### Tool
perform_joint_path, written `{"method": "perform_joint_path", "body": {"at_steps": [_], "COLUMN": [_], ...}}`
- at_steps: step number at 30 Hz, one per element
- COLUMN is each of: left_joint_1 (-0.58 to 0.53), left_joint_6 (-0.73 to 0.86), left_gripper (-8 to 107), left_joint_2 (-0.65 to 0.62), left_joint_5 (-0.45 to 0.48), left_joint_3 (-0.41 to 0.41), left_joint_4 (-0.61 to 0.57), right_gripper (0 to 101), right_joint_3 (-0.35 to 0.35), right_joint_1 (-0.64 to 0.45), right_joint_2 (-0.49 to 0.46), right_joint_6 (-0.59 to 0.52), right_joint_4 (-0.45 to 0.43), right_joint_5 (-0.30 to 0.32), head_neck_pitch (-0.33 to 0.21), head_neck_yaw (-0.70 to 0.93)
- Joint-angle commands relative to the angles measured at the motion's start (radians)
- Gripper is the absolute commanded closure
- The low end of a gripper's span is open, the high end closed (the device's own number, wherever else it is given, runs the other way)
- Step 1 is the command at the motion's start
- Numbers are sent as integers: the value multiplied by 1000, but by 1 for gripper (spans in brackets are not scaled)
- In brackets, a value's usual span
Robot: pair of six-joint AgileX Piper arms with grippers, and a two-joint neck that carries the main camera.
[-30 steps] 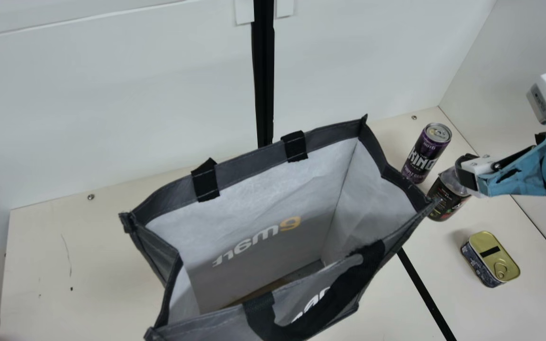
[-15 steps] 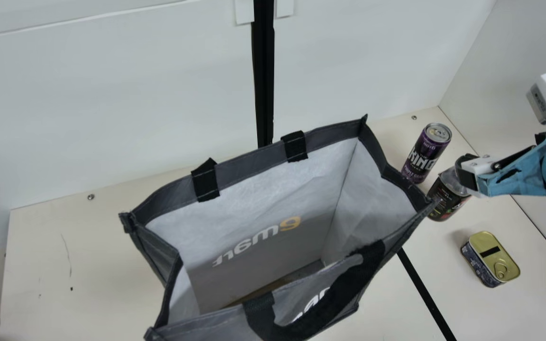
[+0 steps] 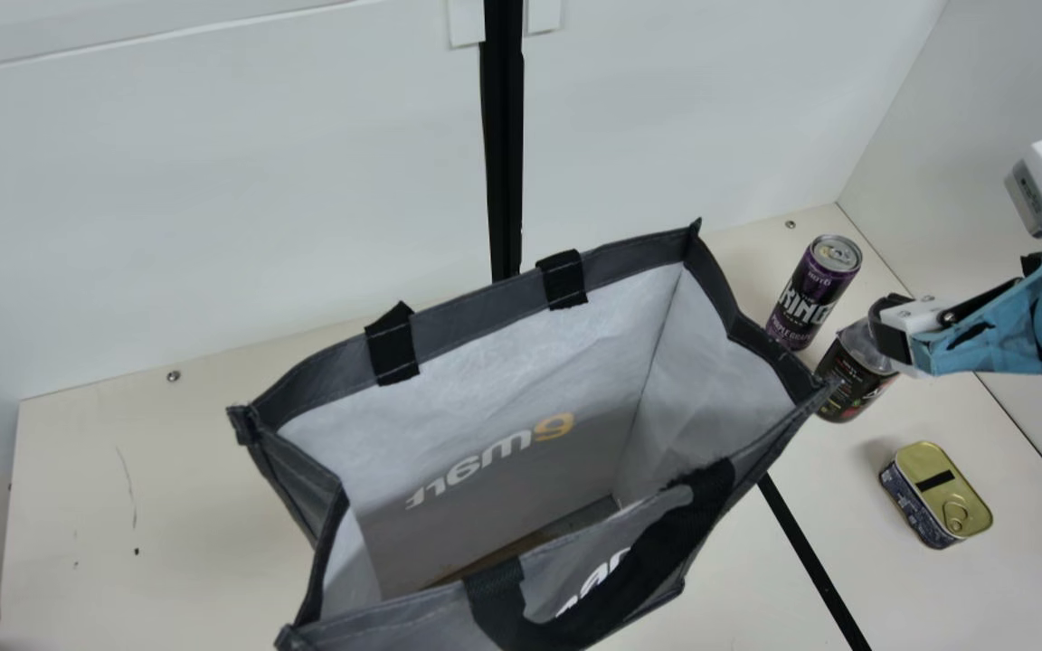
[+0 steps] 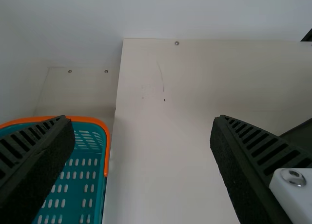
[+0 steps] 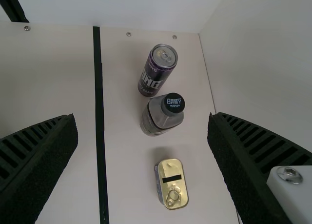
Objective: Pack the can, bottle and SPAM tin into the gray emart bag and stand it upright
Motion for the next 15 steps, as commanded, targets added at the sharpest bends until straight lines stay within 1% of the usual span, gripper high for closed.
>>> {"method": "perform_joint_path", "body": {"at_steps": [1, 9, 15], "left_joint_1": [0, -20, -41], "left_joint_6": [0, 3, 3], "left_gripper": [9, 9, 9], "left_joint_2": [0, 11, 40], "left_joint_5": [0, -9, -21], "left_joint_3": [0, -8, -39], "left_joint_4": [0, -7, -24], "right_gripper": [6, 6, 6], "right_joint_3": [0, 0, 0], "right_joint_1": [0, 0, 0], "right_joint_2": [0, 0, 0], "right_joint_6": [0, 0, 0], "right_joint_4": [0, 0, 0], "right_joint_5": [0, 0, 0], "head_neck_pitch": [-23, -23, -23], "head_neck_yaw": [-2, -2, -2]}}
